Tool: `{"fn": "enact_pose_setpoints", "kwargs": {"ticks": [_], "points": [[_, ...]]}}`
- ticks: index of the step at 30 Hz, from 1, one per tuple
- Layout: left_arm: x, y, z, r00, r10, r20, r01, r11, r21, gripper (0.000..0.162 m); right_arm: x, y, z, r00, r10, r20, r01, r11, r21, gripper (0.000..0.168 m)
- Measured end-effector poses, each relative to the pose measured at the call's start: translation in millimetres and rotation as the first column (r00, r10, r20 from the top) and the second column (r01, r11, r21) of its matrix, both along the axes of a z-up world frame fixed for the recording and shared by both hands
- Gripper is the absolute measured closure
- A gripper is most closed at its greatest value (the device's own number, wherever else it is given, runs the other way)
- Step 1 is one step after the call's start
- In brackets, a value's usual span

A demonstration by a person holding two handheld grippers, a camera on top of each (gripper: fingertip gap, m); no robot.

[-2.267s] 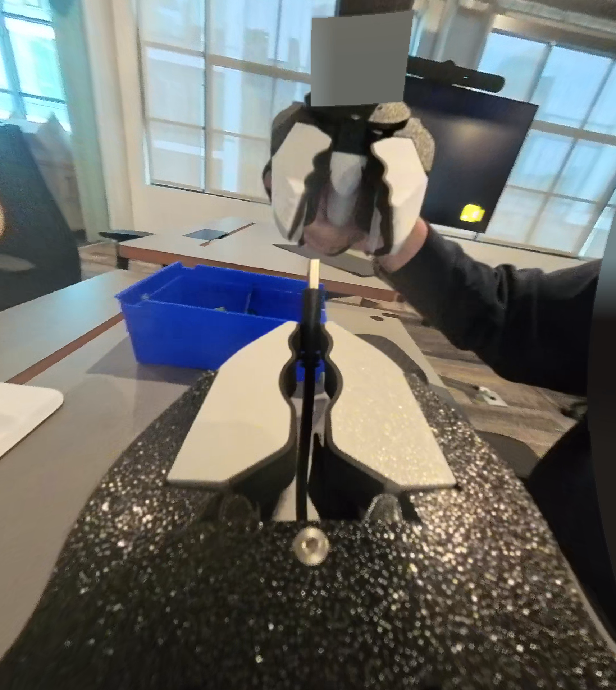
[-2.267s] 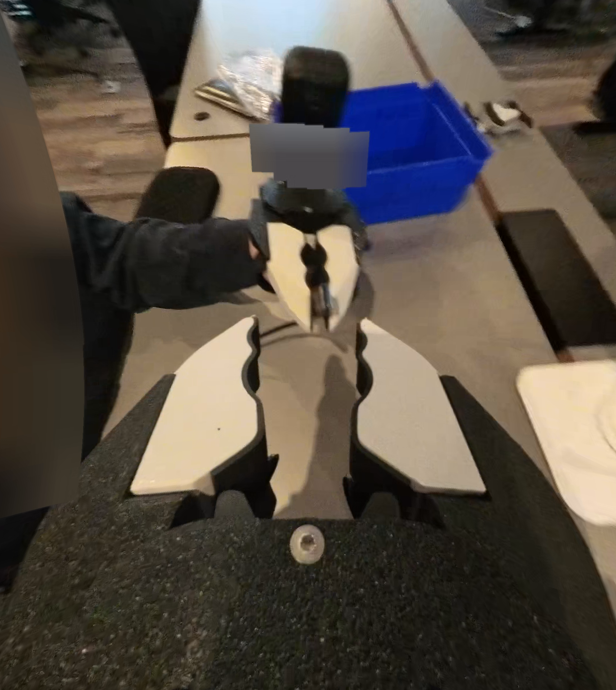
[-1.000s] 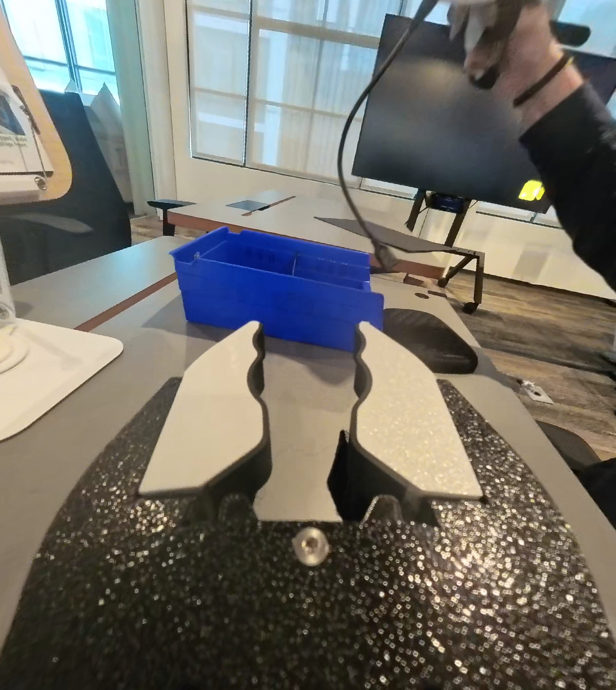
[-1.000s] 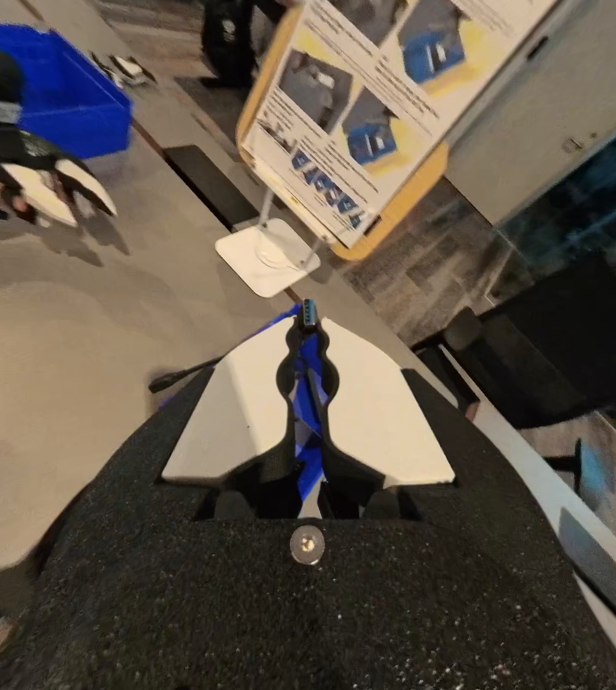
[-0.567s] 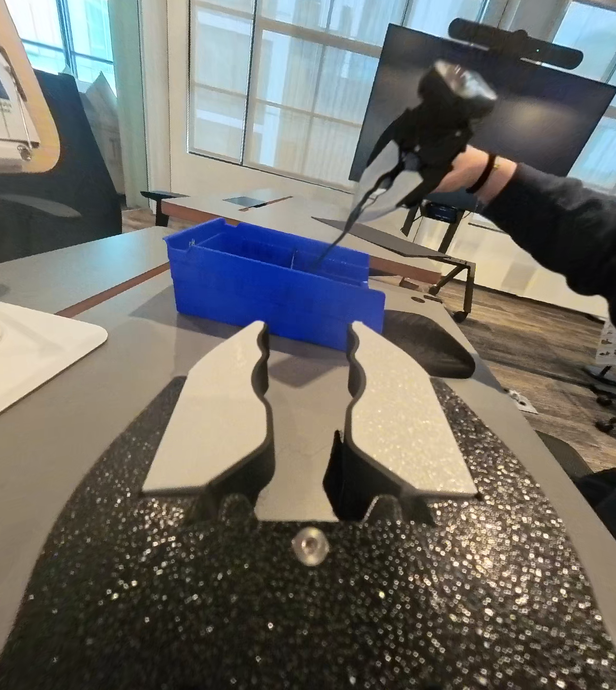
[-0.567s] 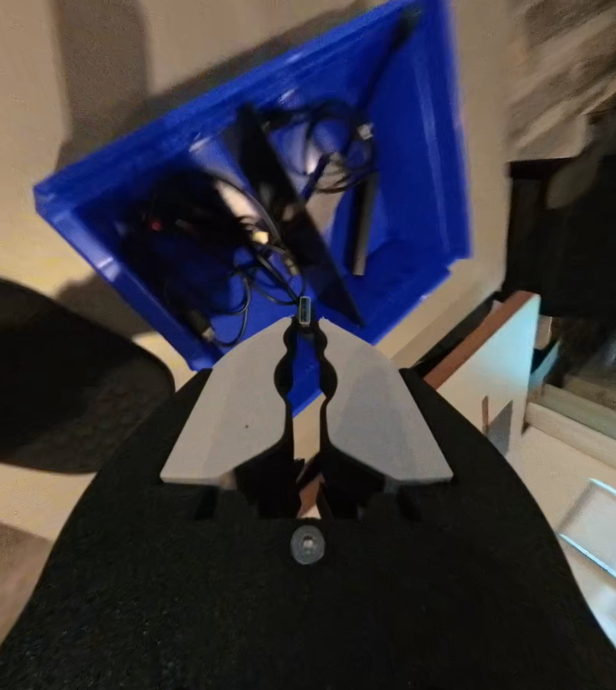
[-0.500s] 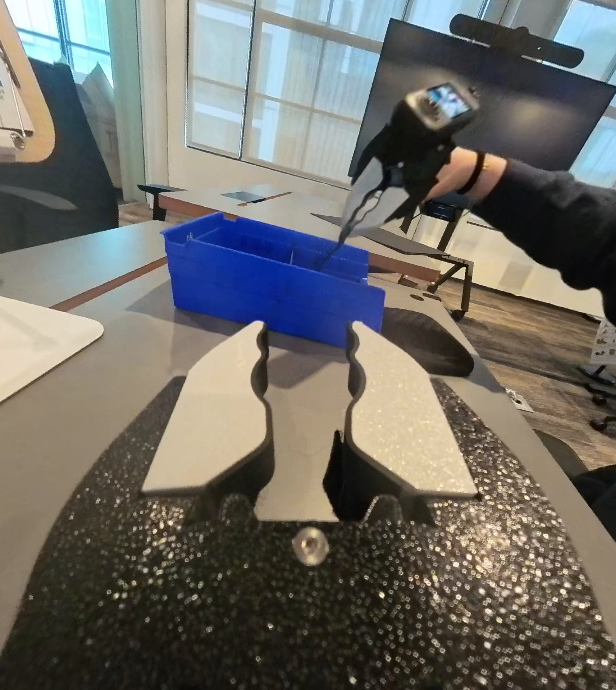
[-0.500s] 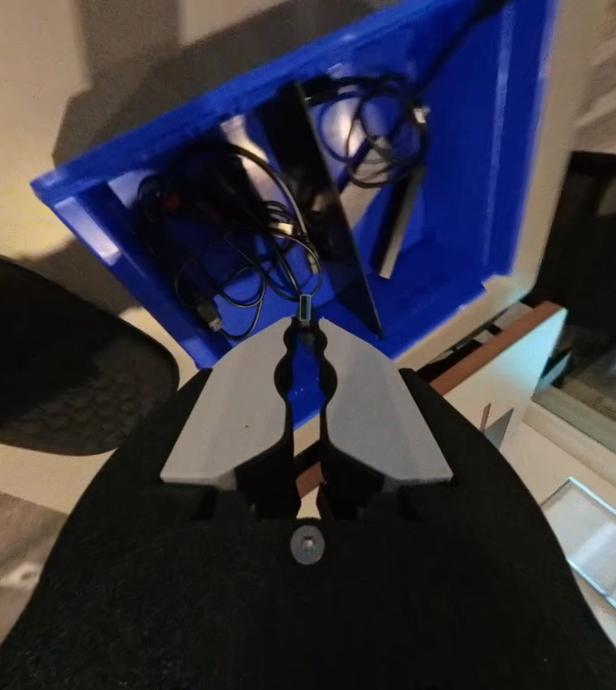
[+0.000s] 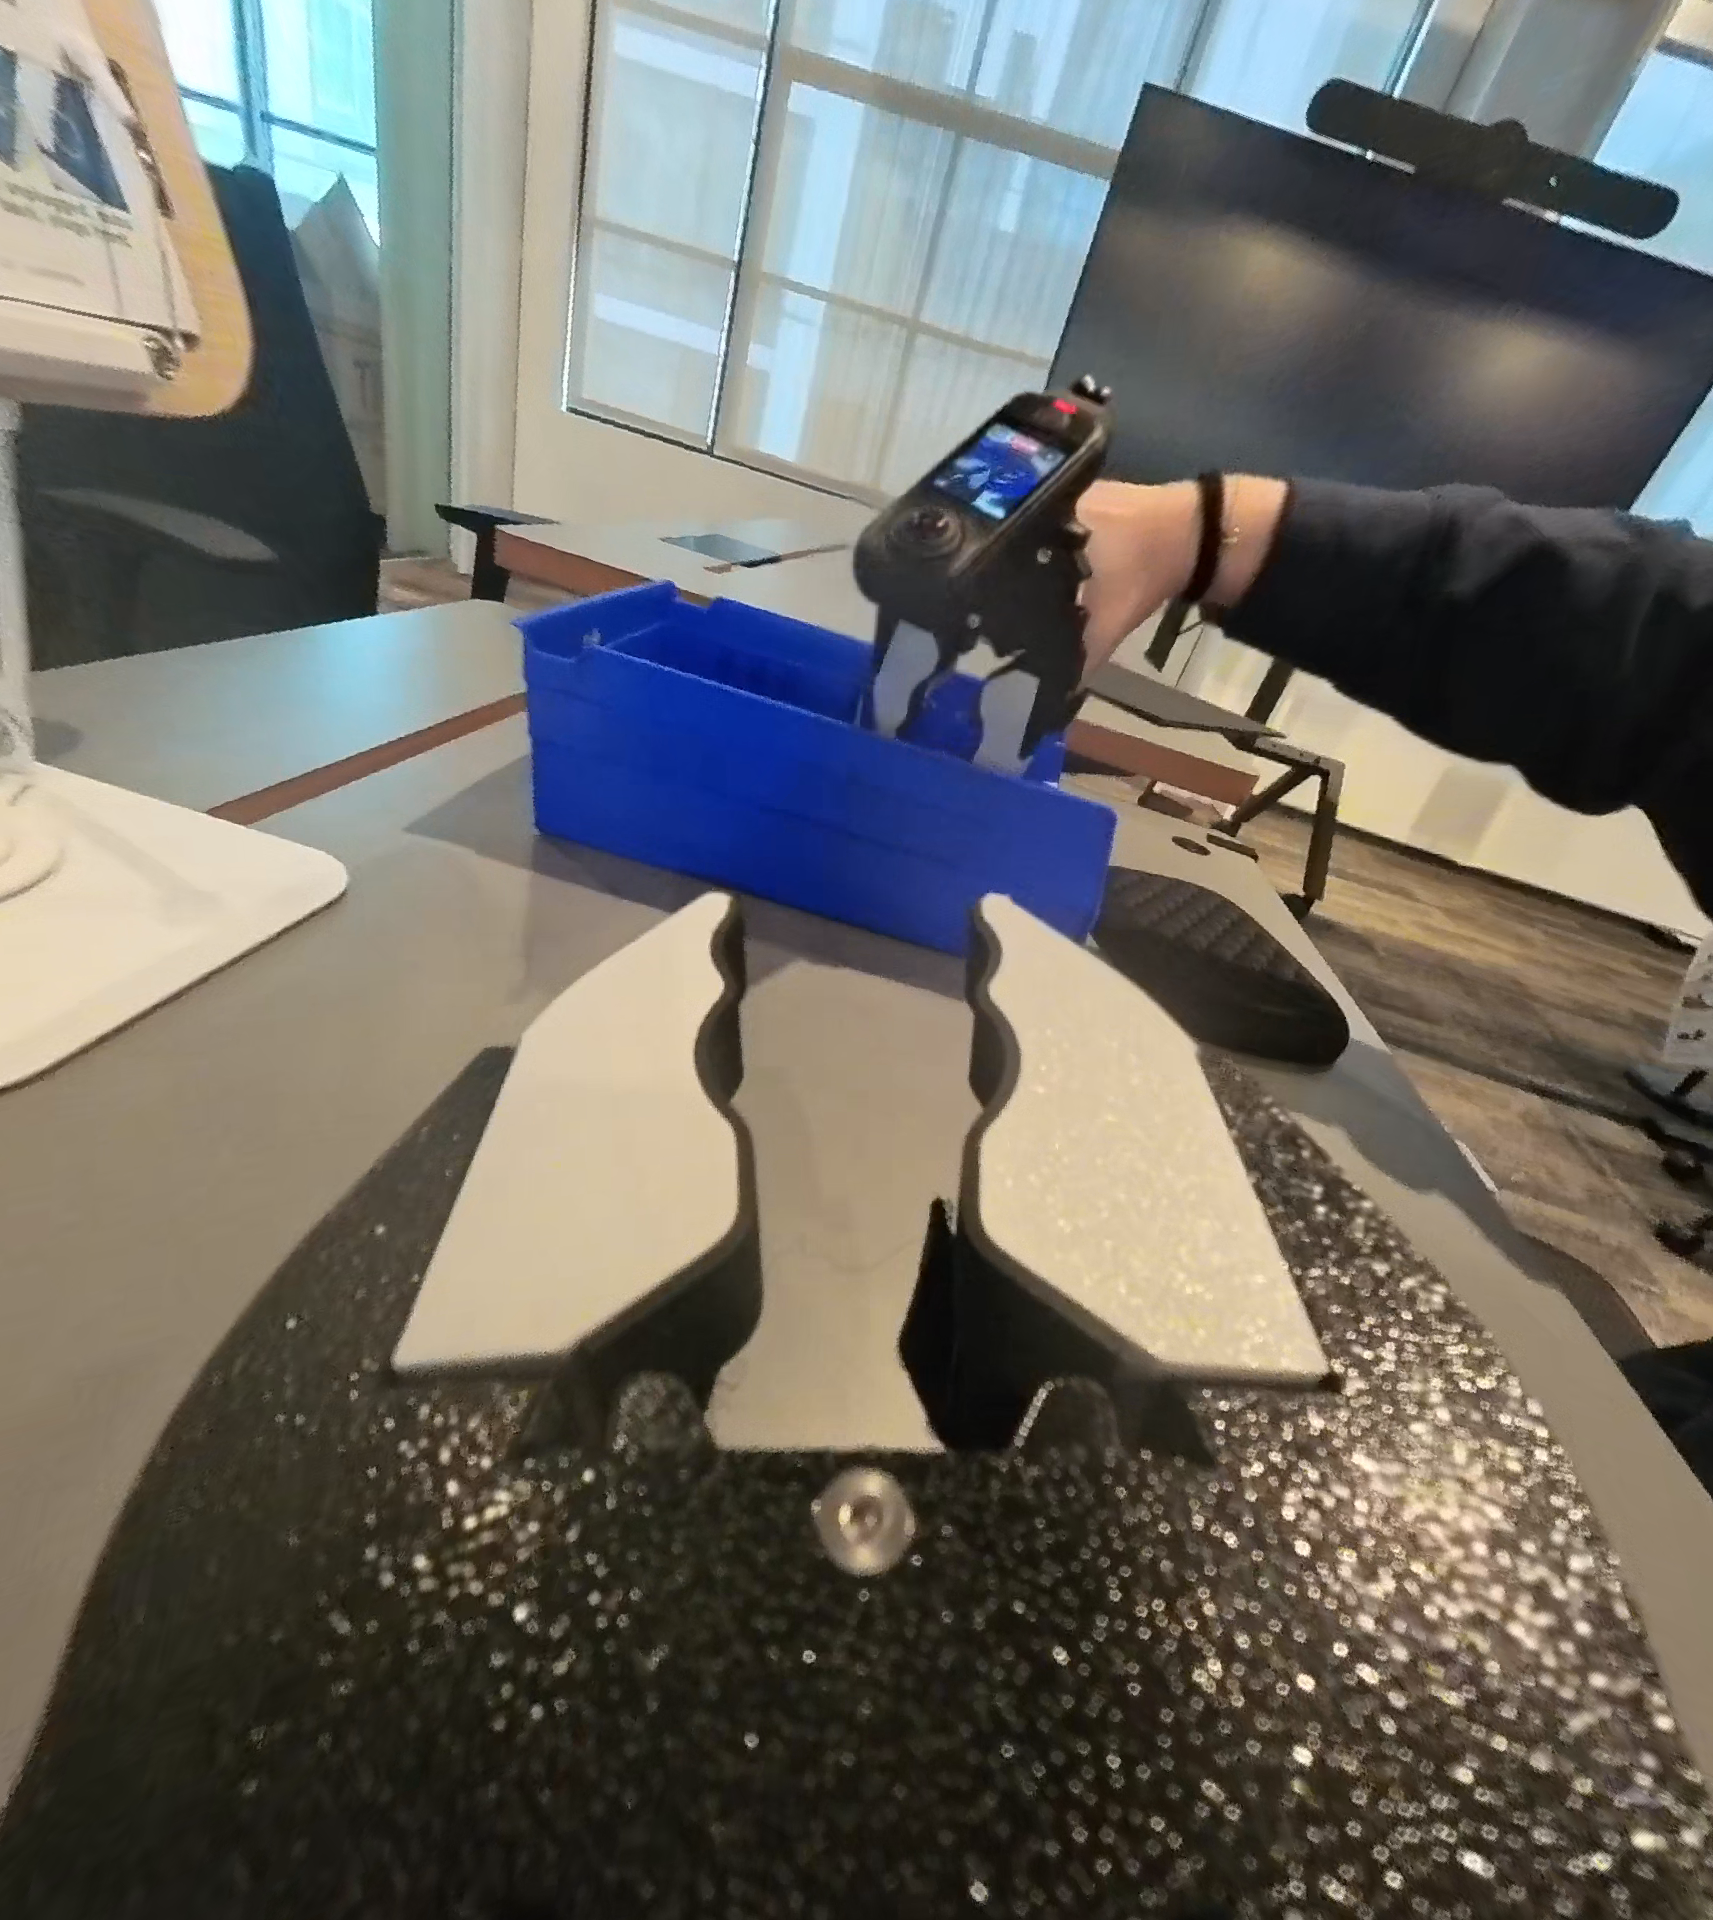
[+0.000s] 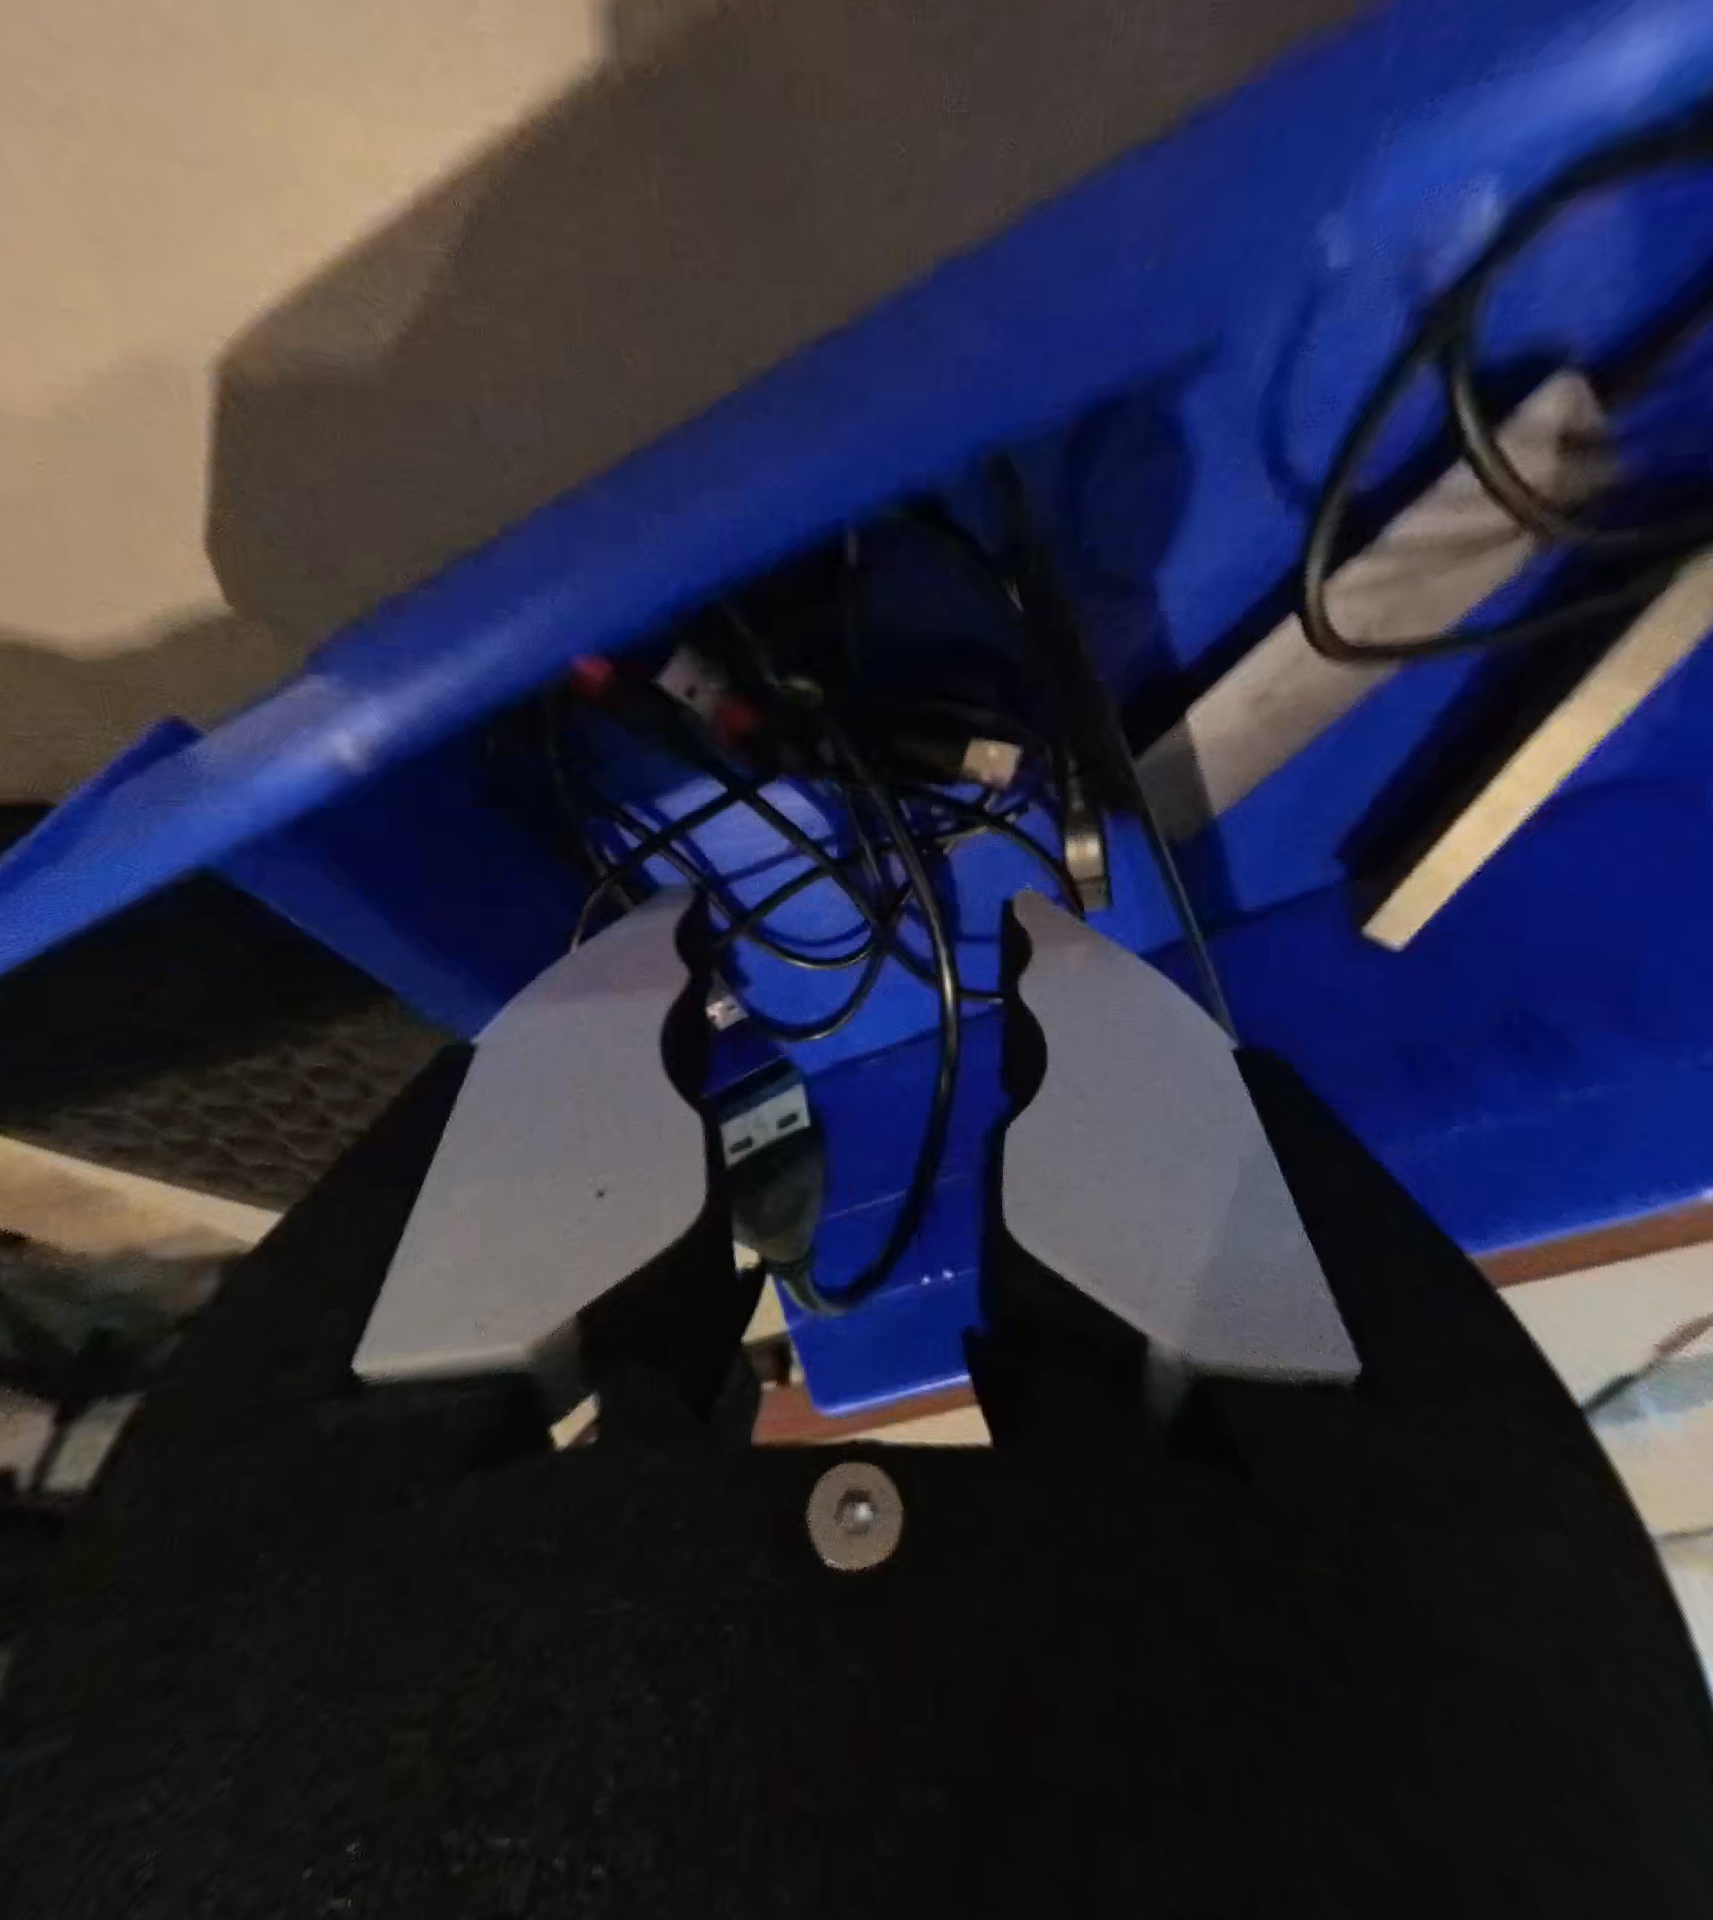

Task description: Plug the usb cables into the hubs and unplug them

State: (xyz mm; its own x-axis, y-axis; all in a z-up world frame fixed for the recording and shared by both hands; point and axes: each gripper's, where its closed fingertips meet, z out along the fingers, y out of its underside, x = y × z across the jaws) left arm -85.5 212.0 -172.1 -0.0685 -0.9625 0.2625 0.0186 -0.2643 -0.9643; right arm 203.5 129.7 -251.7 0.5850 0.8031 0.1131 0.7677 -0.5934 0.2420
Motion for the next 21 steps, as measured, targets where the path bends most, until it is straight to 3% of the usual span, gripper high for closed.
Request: {"fn": "enact_pose_setpoints", "kwargs": {"ticks": [5, 7, 9, 13, 14, 15, 17, 19, 21], "points": [[-1.6, 11.1, 5.3, 0.997, 0.067, 0.038, -0.067, 0.998, -0.012, 0.12, 20.7, 0.0, 38.8, 0.987, -0.132, -0.095, 0.151, 0.963, 0.224, 0.097], [0.8, 19.3, 2.6, 0.991, 0.133, 0.036, -0.133, 0.991, -0.004, 0.117, 22.6, 2.8, 64.8, 0.973, -0.161, -0.167, 0.213, 0.906, 0.365, 0.094], [3.1, 28.6, -0.1, 0.975, 0.221, 0.039, -0.221, 0.975, 0.008, 0.113, 4.0, 7.1, 96.5, 0.932, -0.134, -0.338, 0.301, 0.806, 0.509, 0.091], [4.2, 40.4, -7.2, 0.909, 0.416, 0.036, -0.417, 0.902, 0.108, 0.106, -69.0, 4.7, 163.7, 0.788, 0.14, -0.6, 0.444, 0.545, 0.711, 0.086], [2.2, 40.8, -7.3, 0.883, 0.466, 0.051, -0.468, 0.871, 0.15, 0.109, -91.6, 1.2, 175.3, 0.757, 0.227, -0.613, 0.457, 0.486, 0.745, 0.085], [-0.6, 38.3, -5.4, 0.86, 0.503, 0.082, -0.509, 0.838, 0.197, 0.124, -115.3, -3.0, 182.8, 0.733, 0.311, -0.605, 0.457, 0.434, 0.777, 0.084], [-11.3, 32.3, 6.2, 0.791, 0.586, 0.178, -0.612, 0.749, 0.255, 0.139, -160.6, -9.6, 186.0, 0.7, 0.453, -0.553, 0.434, 0.345, 0.832, 0.087], [-18.1, 26.7, 11.4, 0.749, 0.632, 0.199, -0.661, 0.693, 0.289, 0.139, -198.0, -6.0, 180.0, 0.652, 0.553, -0.518, 0.45, 0.268, 0.852, 0.088], [-24.9, 25.3, 7.2, 0.713, 0.68, 0.169, -0.693, 0.647, 0.317, 0.137, -223.4, 9.0, 163.1, 0.587, 0.603, -0.54, 0.502, 0.252, 0.827, 0.085]]}}
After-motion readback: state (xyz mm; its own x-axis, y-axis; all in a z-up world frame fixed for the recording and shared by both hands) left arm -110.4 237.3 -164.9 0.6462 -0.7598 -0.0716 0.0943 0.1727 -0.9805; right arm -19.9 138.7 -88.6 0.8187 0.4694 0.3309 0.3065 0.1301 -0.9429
